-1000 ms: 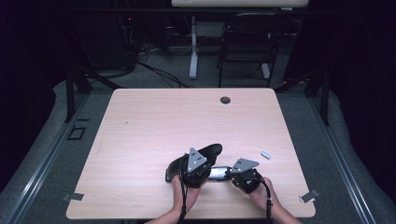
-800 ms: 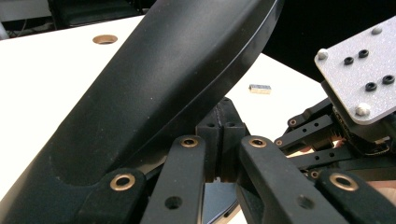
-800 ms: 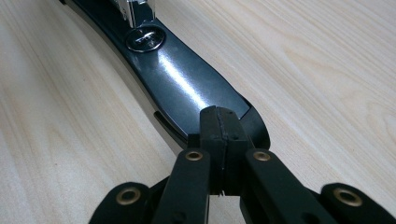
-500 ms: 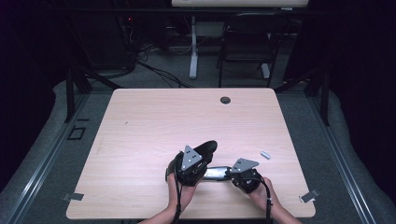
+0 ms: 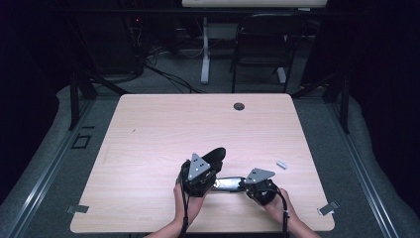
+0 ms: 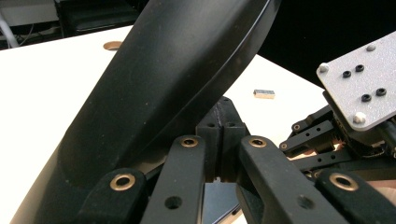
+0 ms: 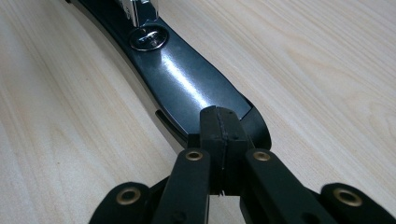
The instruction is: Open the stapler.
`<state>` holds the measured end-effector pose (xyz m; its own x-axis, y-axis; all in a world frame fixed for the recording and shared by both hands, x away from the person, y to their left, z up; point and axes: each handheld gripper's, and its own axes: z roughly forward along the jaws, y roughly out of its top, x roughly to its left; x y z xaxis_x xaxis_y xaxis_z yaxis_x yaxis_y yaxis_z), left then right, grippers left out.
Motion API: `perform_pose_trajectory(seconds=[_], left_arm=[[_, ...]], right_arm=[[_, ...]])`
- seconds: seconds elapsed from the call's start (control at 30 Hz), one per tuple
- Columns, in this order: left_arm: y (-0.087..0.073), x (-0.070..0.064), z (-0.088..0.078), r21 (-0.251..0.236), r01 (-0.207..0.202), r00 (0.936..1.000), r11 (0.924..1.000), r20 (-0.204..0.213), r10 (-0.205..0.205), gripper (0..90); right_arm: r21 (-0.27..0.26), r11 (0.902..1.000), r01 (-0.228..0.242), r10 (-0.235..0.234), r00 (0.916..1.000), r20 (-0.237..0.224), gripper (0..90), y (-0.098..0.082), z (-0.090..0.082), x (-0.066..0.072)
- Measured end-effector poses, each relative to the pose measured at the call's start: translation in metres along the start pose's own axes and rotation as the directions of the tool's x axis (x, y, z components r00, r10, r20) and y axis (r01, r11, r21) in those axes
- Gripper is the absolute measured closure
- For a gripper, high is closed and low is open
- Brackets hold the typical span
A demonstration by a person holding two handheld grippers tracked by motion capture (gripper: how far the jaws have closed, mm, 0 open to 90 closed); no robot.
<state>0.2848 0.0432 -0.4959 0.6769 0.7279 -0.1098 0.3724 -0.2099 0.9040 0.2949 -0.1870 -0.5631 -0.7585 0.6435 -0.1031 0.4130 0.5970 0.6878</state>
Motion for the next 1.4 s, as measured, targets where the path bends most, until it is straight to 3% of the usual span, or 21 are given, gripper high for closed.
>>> perform_pose_trajectory(seconds=[0.7,1.03,1.4], left_arm=[[0.006,0.011,-0.010,-0.017,0.027,0.9993,0.9995,-0.024,-0.027,90.0],[0.009,0.018,-0.018,-0.020,0.074,0.9972,0.9971,-0.013,-0.074,90.0],[0.011,0.025,-0.028,-0.034,0.069,0.9971,0.9970,-0.030,-0.070,90.0]], right_arm=[[-0.003,0.9999,0.017,-0.017,0.9999,0.000,90.0,0.001,0.001,0.002],[-0.003,1.0000,0.009,-0.009,1.0000,-0.003,90.0,0.001,0.001,0.002],[-0.001,0.9999,0.011,-0.011,0.9999,-0.003,90.0,0.001,0.001,0.001]])
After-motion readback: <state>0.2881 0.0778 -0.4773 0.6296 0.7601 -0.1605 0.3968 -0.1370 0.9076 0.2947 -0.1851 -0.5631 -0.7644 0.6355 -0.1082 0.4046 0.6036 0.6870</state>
